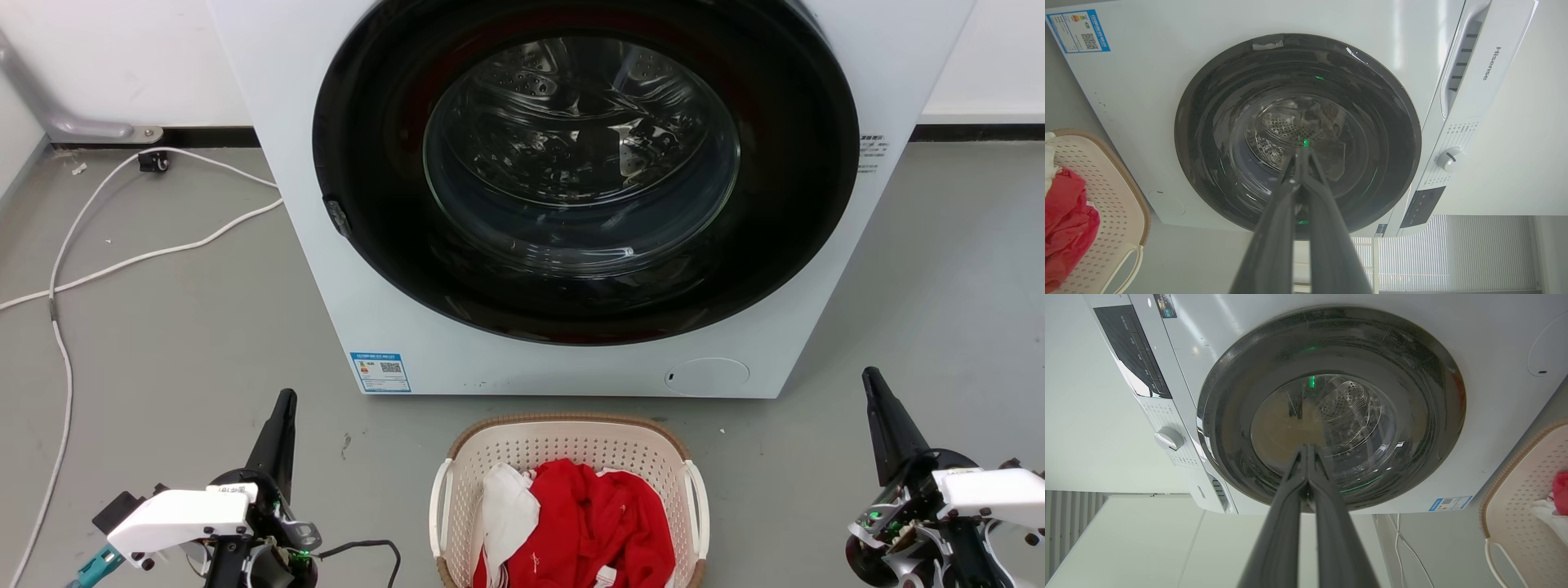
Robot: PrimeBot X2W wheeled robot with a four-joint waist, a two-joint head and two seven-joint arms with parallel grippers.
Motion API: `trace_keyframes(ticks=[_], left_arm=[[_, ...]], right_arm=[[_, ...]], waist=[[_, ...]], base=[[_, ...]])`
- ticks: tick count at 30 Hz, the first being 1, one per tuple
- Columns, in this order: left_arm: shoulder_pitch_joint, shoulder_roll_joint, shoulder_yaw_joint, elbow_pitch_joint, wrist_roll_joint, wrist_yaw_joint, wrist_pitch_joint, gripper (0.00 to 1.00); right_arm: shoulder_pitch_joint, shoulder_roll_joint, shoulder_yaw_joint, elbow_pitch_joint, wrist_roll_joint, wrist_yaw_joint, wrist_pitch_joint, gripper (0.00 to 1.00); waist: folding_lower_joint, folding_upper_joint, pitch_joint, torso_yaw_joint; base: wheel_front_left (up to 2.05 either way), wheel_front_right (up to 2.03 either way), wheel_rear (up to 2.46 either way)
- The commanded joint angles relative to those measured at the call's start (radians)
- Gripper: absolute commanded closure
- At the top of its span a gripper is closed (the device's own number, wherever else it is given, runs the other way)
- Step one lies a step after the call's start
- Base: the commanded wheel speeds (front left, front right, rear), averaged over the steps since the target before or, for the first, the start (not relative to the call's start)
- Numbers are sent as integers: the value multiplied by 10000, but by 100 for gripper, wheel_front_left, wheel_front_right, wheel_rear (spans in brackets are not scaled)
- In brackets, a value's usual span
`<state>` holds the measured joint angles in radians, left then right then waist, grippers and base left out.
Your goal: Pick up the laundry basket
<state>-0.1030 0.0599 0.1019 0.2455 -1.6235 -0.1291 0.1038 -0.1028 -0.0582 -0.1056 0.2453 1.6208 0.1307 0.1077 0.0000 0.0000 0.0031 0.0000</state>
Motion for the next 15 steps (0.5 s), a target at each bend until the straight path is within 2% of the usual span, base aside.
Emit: trace_keyframes(ticks=[1,15], left_arm=[[-101,-15,31,12,25,-32,45,100],[-104,-27,53,13,49,-32,72,100]], right_arm=[[-107,35,-17,7,-33,0,37,100],[-110,45,-33,7,-47,0,38,100]], waist=[[0,0,0,0],[0,0,0,0]], base=[[0,0,0],[0,0,0]])
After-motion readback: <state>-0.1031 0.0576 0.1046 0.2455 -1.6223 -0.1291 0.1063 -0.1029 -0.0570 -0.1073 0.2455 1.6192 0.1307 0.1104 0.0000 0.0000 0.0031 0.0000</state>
